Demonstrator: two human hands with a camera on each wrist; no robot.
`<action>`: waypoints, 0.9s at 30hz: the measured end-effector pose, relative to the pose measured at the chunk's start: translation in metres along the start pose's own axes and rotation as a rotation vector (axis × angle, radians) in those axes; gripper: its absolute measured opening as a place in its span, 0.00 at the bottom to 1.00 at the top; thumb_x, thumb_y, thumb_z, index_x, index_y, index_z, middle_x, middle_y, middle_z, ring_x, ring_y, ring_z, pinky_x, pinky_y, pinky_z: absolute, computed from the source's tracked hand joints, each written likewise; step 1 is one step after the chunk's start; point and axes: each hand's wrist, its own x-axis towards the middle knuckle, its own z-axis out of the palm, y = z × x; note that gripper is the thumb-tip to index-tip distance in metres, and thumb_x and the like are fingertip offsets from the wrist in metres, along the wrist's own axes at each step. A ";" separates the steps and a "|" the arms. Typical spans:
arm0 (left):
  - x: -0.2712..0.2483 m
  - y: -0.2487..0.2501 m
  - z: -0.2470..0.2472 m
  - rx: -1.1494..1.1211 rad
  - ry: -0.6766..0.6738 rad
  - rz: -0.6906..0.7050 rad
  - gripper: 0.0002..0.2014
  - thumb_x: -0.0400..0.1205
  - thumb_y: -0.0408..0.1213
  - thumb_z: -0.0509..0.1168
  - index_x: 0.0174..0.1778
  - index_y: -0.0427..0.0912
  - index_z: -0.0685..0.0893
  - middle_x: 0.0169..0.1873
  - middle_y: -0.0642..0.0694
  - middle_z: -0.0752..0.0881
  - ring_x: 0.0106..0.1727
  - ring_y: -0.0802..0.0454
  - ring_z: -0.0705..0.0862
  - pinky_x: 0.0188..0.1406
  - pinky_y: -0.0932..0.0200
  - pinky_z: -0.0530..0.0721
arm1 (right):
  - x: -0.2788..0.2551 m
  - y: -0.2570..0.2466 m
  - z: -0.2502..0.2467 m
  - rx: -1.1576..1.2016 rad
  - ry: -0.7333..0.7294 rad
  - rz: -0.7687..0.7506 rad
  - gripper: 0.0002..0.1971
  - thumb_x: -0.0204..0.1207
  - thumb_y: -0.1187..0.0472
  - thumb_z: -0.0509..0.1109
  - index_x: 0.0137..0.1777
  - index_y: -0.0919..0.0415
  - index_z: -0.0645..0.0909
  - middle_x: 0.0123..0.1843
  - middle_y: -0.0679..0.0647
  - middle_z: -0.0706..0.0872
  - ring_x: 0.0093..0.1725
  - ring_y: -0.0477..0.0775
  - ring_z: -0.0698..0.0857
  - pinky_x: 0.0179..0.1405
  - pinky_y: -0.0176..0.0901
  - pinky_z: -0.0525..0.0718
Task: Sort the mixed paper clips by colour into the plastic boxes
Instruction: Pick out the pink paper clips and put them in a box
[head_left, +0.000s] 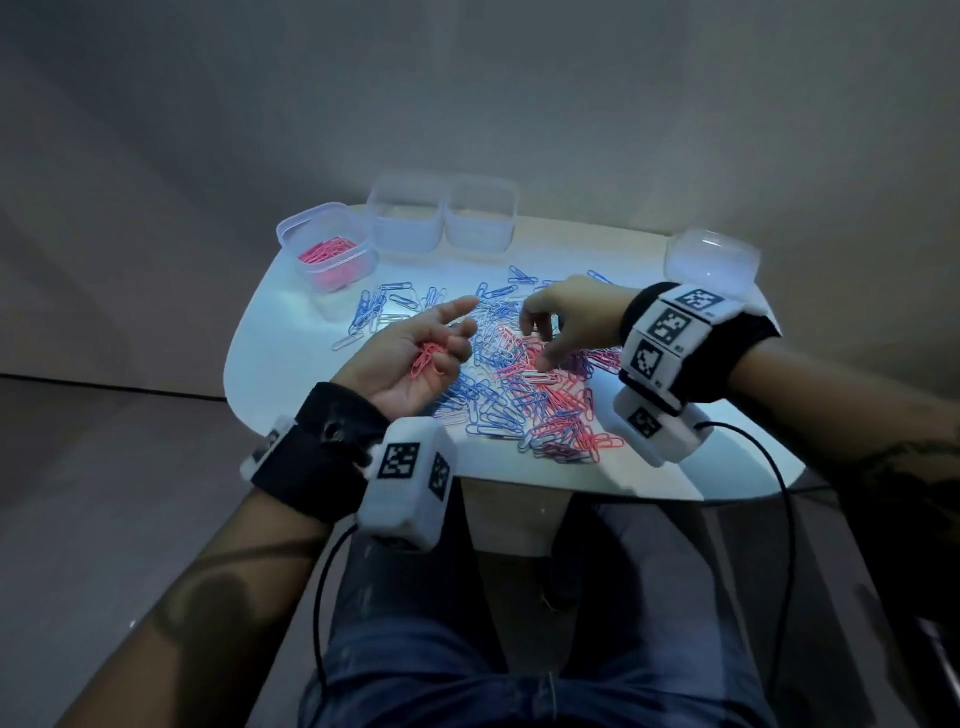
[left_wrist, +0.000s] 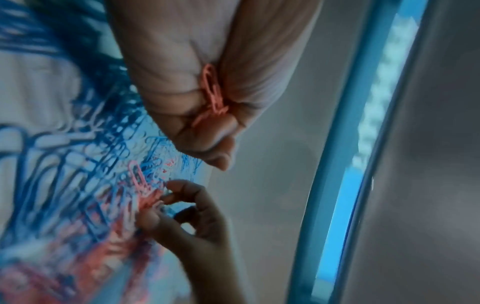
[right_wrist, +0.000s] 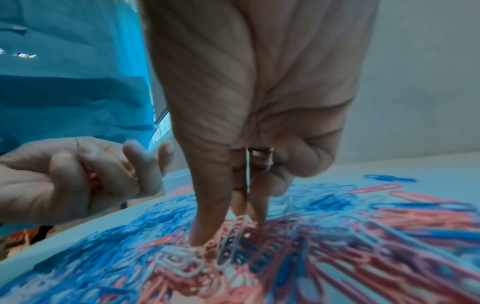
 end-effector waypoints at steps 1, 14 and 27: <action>0.003 0.002 0.006 0.141 0.032 -0.014 0.15 0.80 0.21 0.48 0.50 0.40 0.76 0.27 0.49 0.76 0.18 0.63 0.70 0.10 0.77 0.65 | -0.003 0.004 0.000 0.031 -0.001 -0.006 0.22 0.68 0.58 0.78 0.61 0.62 0.80 0.52 0.53 0.85 0.46 0.49 0.76 0.36 0.27 0.69; 0.034 0.008 0.032 1.545 0.204 -0.037 0.10 0.81 0.37 0.66 0.34 0.41 0.77 0.19 0.48 0.76 0.15 0.58 0.71 0.14 0.70 0.63 | -0.006 0.008 0.014 0.114 0.095 0.029 0.20 0.67 0.52 0.78 0.54 0.63 0.82 0.54 0.58 0.86 0.47 0.50 0.77 0.42 0.40 0.71; 0.023 -0.001 0.038 1.910 0.047 0.136 0.11 0.72 0.36 0.75 0.49 0.42 0.87 0.25 0.55 0.74 0.28 0.63 0.71 0.26 0.69 0.67 | -0.003 -0.004 0.011 0.104 0.092 0.085 0.11 0.69 0.60 0.77 0.49 0.64 0.84 0.42 0.54 0.83 0.43 0.50 0.78 0.32 0.35 0.72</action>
